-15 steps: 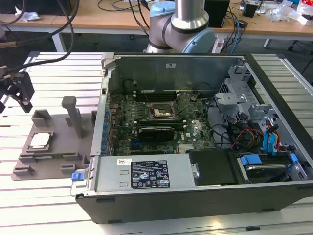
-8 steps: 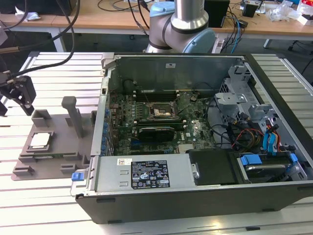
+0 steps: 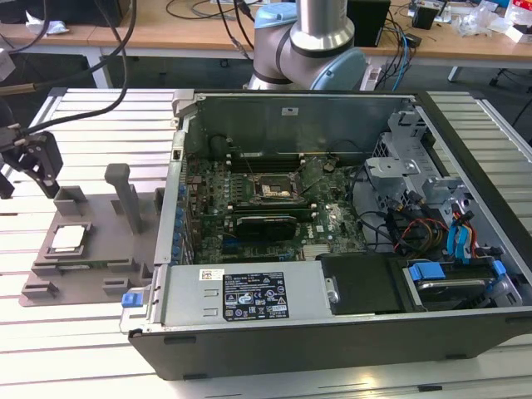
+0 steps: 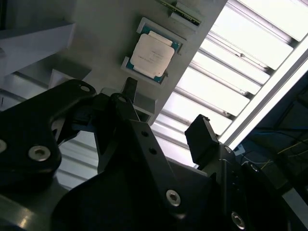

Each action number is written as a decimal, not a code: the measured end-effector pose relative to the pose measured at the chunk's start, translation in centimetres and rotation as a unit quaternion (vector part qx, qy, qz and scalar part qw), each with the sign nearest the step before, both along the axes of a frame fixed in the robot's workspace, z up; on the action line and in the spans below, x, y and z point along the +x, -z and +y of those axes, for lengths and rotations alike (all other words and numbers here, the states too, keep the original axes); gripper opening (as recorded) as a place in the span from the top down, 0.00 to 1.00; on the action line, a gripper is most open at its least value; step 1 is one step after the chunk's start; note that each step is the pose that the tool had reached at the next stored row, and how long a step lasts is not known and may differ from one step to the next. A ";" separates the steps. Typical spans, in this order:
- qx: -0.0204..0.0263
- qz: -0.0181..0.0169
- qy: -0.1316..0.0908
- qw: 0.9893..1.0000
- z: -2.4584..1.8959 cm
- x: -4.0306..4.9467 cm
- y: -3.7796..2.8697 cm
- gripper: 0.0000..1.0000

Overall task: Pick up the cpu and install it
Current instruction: 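Pick up the cpu and move it towards the insertion slot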

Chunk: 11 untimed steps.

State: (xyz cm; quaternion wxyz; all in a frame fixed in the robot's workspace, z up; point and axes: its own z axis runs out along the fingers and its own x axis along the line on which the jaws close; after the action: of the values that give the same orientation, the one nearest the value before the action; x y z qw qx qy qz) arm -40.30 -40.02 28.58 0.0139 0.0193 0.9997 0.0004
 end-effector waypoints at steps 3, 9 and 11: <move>0.000 0.000 0.000 1.000 0.00 0.00 0.14 0.32; 0.000 0.000 0.000 1.000 0.00 0.00 0.47 0.32; 0.000 0.000 0.000 1.000 0.00 0.00 0.63 0.32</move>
State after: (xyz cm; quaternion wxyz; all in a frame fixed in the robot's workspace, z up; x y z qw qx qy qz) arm -40.30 -40.02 27.95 0.0139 0.0194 0.9997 0.0004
